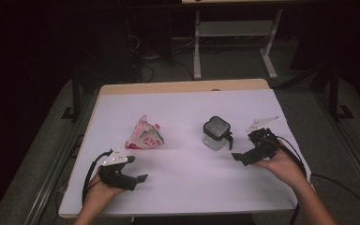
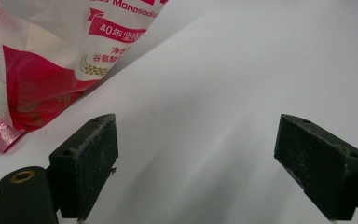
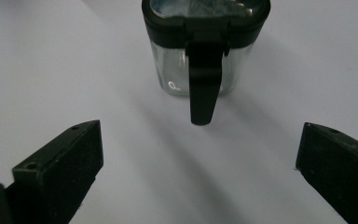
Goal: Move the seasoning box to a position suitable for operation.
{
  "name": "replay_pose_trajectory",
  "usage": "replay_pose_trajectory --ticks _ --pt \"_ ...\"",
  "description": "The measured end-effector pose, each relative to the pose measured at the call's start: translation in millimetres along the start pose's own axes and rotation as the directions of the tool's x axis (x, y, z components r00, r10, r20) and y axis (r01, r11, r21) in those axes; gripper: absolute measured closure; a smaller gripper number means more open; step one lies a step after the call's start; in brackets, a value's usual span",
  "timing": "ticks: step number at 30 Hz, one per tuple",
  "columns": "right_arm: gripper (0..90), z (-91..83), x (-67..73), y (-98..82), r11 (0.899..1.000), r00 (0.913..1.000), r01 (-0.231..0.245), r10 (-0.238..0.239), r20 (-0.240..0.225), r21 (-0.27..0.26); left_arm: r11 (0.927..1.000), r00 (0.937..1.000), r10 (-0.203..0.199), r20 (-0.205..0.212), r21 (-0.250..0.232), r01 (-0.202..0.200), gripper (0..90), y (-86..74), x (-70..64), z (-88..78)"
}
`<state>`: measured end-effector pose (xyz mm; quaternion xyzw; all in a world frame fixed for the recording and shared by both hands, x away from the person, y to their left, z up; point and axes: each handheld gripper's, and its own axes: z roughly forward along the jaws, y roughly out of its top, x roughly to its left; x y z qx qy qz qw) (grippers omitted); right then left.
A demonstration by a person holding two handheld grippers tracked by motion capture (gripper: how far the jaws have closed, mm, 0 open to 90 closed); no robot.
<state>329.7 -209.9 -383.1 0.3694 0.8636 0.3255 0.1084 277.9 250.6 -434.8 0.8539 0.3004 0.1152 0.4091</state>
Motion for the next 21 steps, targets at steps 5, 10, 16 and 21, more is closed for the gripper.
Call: replay_pose_trajectory --ticks 5,10,16,21 --pt "0.1 1.0 -1.7 13.1 1.000 1.0000 -0.001 0.001 -0.010 0.027 0.9999 0.9998 -0.014 0.018 0.003 0.014 13.9 0.2 1.0 0.7" --pt "0.1 3.1 -4.2 26.6 0.998 0.9998 0.012 -0.011 -0.015 0.055 1.0000 0.9999 -0.006 0.012 0.003 0.006 13.8 0.3 0.6 1.1" --pt "0.1 5.7 -6.5 47.1 0.996 0.9994 0.032 -0.031 -0.013 0.088 0.9999 0.9998 -0.013 0.014 0.004 0.013 13.8 0.1 -1.3 1.7" --pt "0.1 9.1 -7.0 64.8 0.990 0.9983 0.056 -0.053 -0.022 0.130 0.9999 0.9998 -0.009 0.015 0.004 0.009 13.8 0.1 -1.5 1.4"
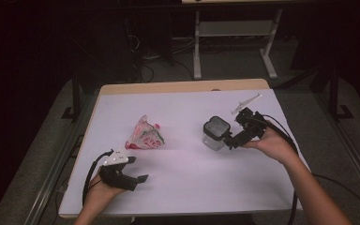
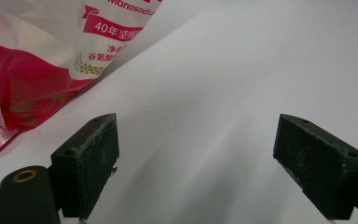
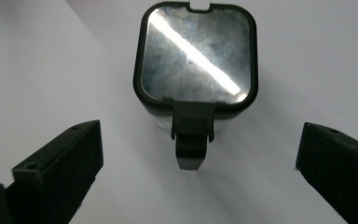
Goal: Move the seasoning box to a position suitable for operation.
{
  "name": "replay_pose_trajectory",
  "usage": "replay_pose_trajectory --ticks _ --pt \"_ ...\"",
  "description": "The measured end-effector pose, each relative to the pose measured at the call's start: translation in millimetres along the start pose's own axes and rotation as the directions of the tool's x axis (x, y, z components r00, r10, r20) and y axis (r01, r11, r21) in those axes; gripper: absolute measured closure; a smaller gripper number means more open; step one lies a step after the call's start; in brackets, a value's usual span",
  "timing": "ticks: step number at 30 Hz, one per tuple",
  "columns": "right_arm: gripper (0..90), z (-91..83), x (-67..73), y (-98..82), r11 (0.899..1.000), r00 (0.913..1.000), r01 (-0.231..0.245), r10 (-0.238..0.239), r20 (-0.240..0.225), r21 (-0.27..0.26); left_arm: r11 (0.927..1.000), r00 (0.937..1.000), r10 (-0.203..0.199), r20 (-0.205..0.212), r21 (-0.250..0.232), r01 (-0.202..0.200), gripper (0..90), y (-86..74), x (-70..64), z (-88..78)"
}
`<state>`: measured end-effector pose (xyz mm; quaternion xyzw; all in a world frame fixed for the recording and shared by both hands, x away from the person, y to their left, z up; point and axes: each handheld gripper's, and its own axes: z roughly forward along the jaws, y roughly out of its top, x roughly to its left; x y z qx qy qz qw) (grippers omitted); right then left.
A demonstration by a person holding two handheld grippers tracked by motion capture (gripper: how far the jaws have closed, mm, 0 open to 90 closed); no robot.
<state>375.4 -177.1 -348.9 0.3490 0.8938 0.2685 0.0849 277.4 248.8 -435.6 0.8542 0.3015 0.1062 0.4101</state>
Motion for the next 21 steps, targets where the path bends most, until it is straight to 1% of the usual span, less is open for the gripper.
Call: replay_pose_trajectory --ticks 2,3,5,7,9,10,11,12,13,14,15,16,18,20,21 --pt "0.1 0.5 -0.1 6.8 1.000 1.0000 0.002 -0.002 -0.004 0.008 1.0000 1.0000 0.001 0.001 0.001 -0.001 13.8 0.0 -0.2 0.3" --pt "0.1 0.5 -0.1 6.8 1.000 1.0000 0.002 -0.002 -0.004 0.008 1.0000 1.0000 0.001 0.001 0.001 -0.001 13.8 0.0 -0.2 0.3" --pt "0.1 2.1 0.1 16.8 0.999 0.9999 0.014 -0.014 0.001 0.031 1.0000 1.0000 0.007 0.002 0.002 -0.007 13.8 0.0 -0.6 0.7" --pt "0.1 3.8 0.4 23.3 0.999 0.9998 0.013 -0.013 -0.013 0.035 0.9999 1.0000 0.010 0.002 0.005 -0.010 13.8 0.2 -0.6 0.6" --pt "0.1 6.9 1.6 29.8 0.998 0.9998 0.021 -0.021 -0.005 0.056 0.9999 0.9999 0.010 0.002 0.005 -0.010 13.8 0.2 -0.6 0.6" --pt "0.1 6.9 1.6 29.8 0.998 0.9998 0.021 -0.021 -0.005 0.056 0.9999 0.9999 0.010 0.002 0.005 -0.010 13.8 0.2 -0.6 0.6" --pt "0.1 10.7 1.0 34.7 0.999 0.9992 0.020 -0.019 -0.034 0.049 1.0000 1.0000 0.009 0.003 0.000 -0.009 13.8 0.2 -0.9 0.7" --pt "0.1 13.5 0.5 36.4 0.999 0.9986 0.008 -0.006 -0.053 0.048 1.0000 1.0000 0.009 0.003 0.000 -0.009 13.8 0.2 -0.9 0.7" --pt "0.1 13.5 0.5 36.4 0.999 0.9986 0.008 -0.006 -0.053 0.048 1.0000 1.0000 0.009 0.003 0.000 -0.009 13.8 0.2 -0.9 0.7" --pt "0.1 18.9 -0.8 38.9 0.998 0.9989 0.005 -0.002 -0.047 0.062 0.9999 0.9999 0.012 0.004 0.004 -0.012 13.8 0.2 -1.1 0.6" --pt "0.1 21.9 -1.0 40.8 0.997 0.9996 0.010 -0.008 -0.025 0.076 0.9999 0.9999 0.014 0.004 0.004 -0.014 13.8 0.2 -1.2 0.7" --pt "0.1 23.7 -0.9 42.7 0.996 0.9998 0.015 -0.014 -0.016 0.084 0.9999 0.9999 0.013 0.004 0.005 -0.013 13.8 0.2 -1.2 0.8" --pt "0.1 26.6 -0.7 47.2 0.996 0.9996 0.012 -0.009 -0.026 0.089 0.9999 0.9999 0.010 0.006 0.005 -0.010 13.8 0.3 -1.1 1.0" --pt "0.1 29.8 0.7 52.7 0.995 0.9997 0.020 -0.018 -0.014 0.101 0.9999 0.9999 0.010 0.007 0.008 -0.010 13.8 0.3 -1.4 1.1" --pt "0.1 31.1 0.7 54.9 0.995 0.9995 0.021 -0.018 -0.025 0.094 0.9999 0.9999 0.012 0.007 0.008 -0.012 13.8 0.2 -1.6 1.1"
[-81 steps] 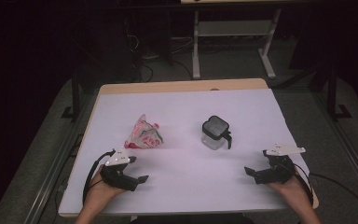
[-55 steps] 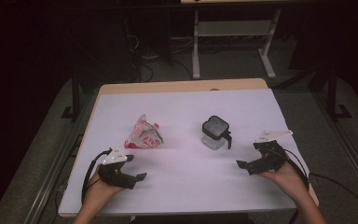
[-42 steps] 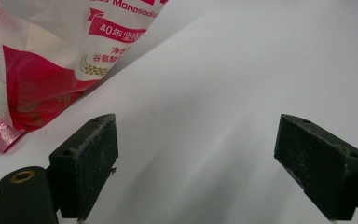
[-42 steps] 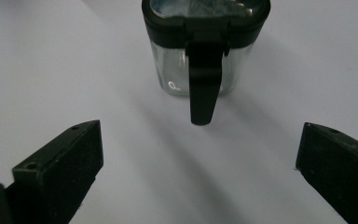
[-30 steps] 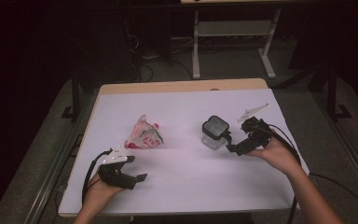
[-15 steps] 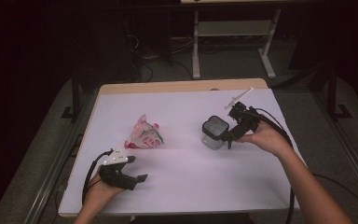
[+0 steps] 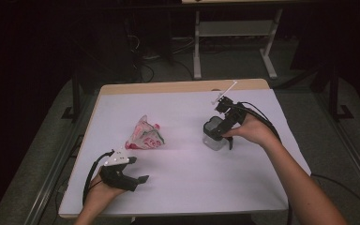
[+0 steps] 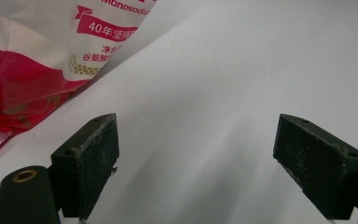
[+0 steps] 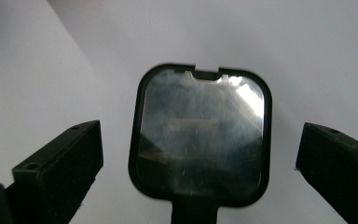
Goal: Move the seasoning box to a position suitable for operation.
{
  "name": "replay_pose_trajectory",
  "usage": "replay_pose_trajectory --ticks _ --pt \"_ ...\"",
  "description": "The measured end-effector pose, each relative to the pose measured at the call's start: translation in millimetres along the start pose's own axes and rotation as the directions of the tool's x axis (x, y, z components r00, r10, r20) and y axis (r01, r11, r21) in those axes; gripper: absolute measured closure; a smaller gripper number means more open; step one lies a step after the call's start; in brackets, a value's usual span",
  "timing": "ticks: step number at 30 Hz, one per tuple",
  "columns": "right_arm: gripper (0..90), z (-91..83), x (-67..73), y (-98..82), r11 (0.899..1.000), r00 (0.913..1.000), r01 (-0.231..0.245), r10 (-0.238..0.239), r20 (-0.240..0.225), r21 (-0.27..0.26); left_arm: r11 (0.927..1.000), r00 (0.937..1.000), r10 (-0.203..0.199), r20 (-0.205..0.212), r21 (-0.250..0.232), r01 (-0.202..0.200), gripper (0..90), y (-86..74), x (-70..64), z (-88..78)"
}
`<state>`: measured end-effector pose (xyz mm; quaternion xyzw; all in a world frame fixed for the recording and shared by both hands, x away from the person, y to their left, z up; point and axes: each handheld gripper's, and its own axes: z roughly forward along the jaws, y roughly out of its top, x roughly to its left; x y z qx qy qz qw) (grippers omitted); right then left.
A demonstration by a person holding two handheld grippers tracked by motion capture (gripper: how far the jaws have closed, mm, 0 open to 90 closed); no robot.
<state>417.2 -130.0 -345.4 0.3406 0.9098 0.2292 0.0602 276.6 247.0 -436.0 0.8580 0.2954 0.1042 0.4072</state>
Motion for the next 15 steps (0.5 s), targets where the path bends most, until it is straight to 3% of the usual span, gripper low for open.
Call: replay_pose_trajectory --ticks 2,15 --pt "0.1 4.5 -1.3 3.0 1.000 0.9993 -0.013 0.013 -0.034 -0.003 1.0000 1.0000 0.004 0.000 0.000 -0.004 13.8 0.1 -0.3 -0.1" --pt "0.1 33.8 -8.2 7.6 0.998 0.9999 -0.004 0.005 -0.016 0.068 1.0000 1.0000 0.005 0.006 0.001 -0.005 13.8 0.2 -1.4 1.3"
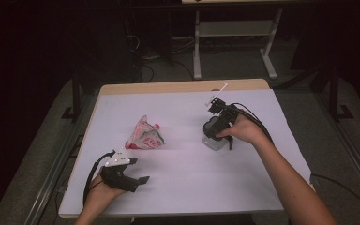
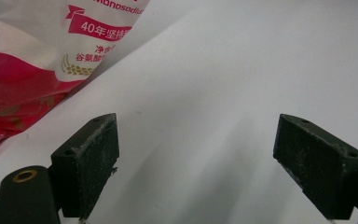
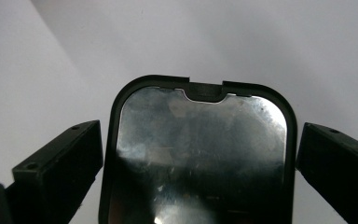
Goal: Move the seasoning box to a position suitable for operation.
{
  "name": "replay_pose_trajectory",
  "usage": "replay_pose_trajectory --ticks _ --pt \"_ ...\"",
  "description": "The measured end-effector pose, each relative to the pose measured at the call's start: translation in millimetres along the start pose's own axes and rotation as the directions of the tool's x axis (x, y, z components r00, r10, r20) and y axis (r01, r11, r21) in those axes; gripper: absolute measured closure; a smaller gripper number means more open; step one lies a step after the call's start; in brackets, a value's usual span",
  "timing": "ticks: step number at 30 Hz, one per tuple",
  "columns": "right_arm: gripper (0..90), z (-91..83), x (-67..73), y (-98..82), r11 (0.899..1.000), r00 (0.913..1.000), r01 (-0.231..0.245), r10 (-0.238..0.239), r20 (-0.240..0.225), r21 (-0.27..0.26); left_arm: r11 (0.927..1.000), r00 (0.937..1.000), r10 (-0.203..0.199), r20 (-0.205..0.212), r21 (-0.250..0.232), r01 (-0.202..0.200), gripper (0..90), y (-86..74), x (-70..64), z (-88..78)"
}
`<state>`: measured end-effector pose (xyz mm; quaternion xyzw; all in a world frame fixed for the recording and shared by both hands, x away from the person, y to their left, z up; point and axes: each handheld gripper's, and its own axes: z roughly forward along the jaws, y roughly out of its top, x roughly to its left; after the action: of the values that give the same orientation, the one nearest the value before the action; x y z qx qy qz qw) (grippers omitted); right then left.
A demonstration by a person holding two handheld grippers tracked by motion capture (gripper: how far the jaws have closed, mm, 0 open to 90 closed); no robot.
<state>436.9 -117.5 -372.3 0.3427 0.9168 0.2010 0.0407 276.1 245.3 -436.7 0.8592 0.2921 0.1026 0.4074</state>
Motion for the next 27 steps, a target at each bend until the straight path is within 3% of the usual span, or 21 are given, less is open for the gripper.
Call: replay_pose_trajectory --ticks 11,19,27 --pt "3.5 14.1 2.6 2.7 0.998 0.9998 0.018 -0.018 -0.005 0.065 0.9999 1.0000 0.008 0.001 0.007 -0.008 13.8 0.0 -0.5 0.7" --pt "10.2 16.1 1.1 2.3 0.996 0.9997 0.018 -0.017 -0.017 0.084 0.9999 0.9999 0.009 0.004 0.011 -0.009 13.8 -0.1 -0.8 1.4" --pt "13.2 15.6 2.7 2.8 0.995 0.9996 0.029 -0.029 0.001 0.093 0.9999 0.9999 0.011 0.004 0.012 -0.011 13.8 -0.1 -0.7 1.6"
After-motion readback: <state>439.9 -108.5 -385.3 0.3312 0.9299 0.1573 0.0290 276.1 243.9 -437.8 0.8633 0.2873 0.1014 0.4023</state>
